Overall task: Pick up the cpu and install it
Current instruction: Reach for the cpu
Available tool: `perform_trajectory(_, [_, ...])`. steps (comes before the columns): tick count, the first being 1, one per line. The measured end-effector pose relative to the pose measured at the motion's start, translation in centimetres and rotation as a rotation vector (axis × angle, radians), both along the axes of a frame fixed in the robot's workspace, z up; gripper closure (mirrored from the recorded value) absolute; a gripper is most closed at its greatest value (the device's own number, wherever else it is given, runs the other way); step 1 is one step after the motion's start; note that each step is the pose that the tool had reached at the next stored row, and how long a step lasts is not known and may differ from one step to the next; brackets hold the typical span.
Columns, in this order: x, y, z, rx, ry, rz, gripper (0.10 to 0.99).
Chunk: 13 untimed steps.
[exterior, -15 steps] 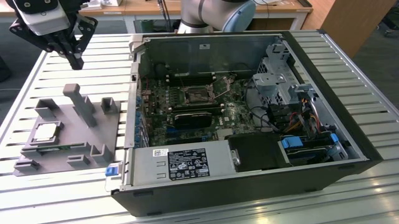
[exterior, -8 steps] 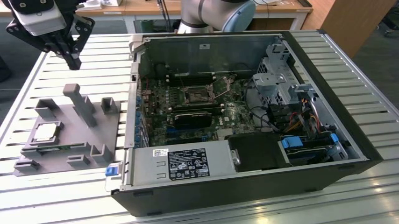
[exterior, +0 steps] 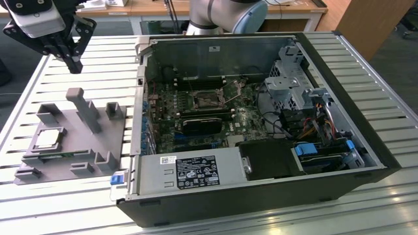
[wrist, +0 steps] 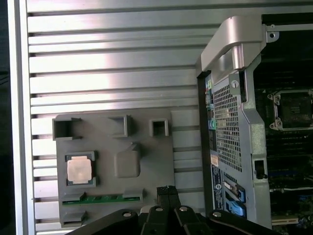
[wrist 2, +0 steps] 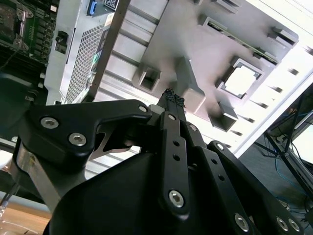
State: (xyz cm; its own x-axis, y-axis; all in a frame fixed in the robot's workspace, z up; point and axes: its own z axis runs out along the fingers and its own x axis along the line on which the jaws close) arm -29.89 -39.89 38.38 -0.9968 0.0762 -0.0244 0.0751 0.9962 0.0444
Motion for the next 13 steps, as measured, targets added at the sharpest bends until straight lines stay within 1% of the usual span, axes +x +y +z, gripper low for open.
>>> perform_trajectory(13, [-0.66,0.0,-0.04,0.0,0.0001,0.0,0.98])
